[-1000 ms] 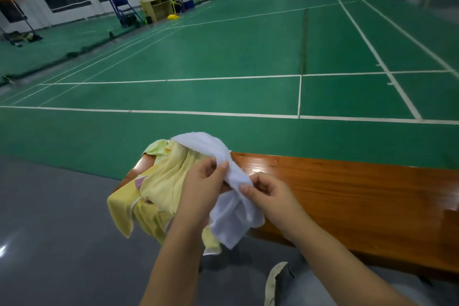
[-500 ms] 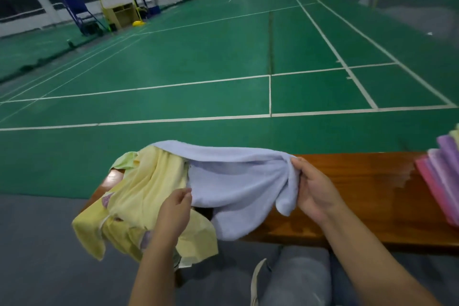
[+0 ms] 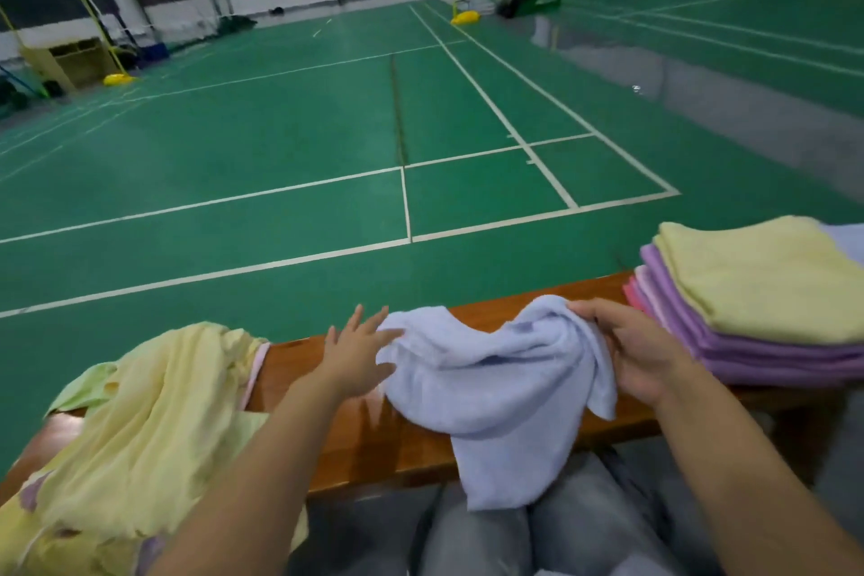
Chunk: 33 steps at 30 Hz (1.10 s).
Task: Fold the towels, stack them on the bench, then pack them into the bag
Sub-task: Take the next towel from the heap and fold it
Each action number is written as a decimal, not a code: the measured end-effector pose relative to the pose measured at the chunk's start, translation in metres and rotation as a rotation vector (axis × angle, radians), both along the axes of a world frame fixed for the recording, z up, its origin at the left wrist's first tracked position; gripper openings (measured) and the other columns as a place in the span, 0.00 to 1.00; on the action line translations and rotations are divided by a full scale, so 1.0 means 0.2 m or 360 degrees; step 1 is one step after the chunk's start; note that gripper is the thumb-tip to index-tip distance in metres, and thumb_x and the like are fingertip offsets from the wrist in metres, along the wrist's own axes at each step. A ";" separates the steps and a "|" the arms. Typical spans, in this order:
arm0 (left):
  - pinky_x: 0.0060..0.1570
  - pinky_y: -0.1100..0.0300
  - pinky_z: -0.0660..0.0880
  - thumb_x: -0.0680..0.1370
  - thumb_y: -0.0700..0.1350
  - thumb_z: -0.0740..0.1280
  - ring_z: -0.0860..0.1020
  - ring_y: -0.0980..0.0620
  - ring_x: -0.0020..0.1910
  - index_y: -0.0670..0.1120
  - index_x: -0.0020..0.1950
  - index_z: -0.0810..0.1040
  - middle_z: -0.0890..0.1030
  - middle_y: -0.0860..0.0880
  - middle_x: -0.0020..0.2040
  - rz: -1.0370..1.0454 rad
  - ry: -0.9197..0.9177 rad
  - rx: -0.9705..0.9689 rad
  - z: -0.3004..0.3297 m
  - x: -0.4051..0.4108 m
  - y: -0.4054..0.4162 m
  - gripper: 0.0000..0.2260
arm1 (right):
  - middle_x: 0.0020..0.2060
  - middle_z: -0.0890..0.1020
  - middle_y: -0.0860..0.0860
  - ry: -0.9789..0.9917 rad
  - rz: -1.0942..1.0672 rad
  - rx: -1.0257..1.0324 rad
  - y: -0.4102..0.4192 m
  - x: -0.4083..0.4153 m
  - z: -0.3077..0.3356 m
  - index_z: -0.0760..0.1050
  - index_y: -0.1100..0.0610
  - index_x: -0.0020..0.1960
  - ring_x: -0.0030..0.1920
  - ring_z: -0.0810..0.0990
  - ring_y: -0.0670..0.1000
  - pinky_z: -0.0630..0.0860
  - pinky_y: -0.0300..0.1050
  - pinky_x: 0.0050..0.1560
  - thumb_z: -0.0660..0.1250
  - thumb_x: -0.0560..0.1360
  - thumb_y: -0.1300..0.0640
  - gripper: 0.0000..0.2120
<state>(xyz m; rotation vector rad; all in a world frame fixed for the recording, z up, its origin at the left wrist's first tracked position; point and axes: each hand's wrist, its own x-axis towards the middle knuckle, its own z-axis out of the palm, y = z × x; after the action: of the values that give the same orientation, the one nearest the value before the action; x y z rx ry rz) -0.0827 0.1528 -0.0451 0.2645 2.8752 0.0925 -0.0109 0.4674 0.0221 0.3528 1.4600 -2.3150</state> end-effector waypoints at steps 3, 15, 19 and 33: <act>0.73 0.42 0.45 0.80 0.48 0.61 0.47 0.47 0.78 0.59 0.74 0.63 0.55 0.54 0.78 -0.0105 -0.0352 -0.0086 -0.10 0.02 0.09 0.23 | 0.35 0.84 0.58 -0.0046 -0.0230 -0.0152 0.10 -0.02 0.02 0.83 0.63 0.35 0.34 0.84 0.53 0.81 0.42 0.35 0.65 0.67 0.59 0.10; 0.59 0.57 0.65 0.77 0.49 0.68 0.70 0.50 0.58 0.51 0.51 0.80 0.73 0.53 0.55 -0.0242 0.0072 0.0215 -0.22 0.07 0.13 0.05 | 0.32 0.84 0.56 -0.0053 -0.0397 -0.0131 0.12 -0.09 -0.08 0.81 0.62 0.39 0.31 0.83 0.50 0.79 0.40 0.29 0.56 0.81 0.57 0.19; 0.53 0.60 0.70 0.75 0.47 0.71 0.74 0.54 0.51 0.55 0.39 0.75 0.76 0.54 0.49 -0.0169 0.0000 0.0666 -0.07 0.14 0.08 0.08 | 0.28 0.83 0.53 -0.0048 -0.0503 -0.0086 0.09 -0.12 -0.09 0.75 0.60 0.42 0.28 0.82 0.47 0.78 0.38 0.28 0.56 0.81 0.57 0.14; 0.43 0.64 0.77 0.78 0.42 0.68 0.78 0.57 0.37 0.48 0.44 0.75 0.77 0.56 0.37 -0.0180 -0.0985 0.1479 0.18 0.68 0.63 0.04 | 0.58 0.77 0.62 -0.0040 -0.0181 0.0894 -0.09 -0.20 -0.30 0.72 0.66 0.61 0.60 0.75 0.60 0.71 0.53 0.59 0.64 0.79 0.55 0.17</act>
<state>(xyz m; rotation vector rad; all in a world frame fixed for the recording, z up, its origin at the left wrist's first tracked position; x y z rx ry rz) 0.0527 0.2797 -0.0095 0.4540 2.0130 1.2430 -0.0515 0.4492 -0.0369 0.6246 2.1106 -1.9284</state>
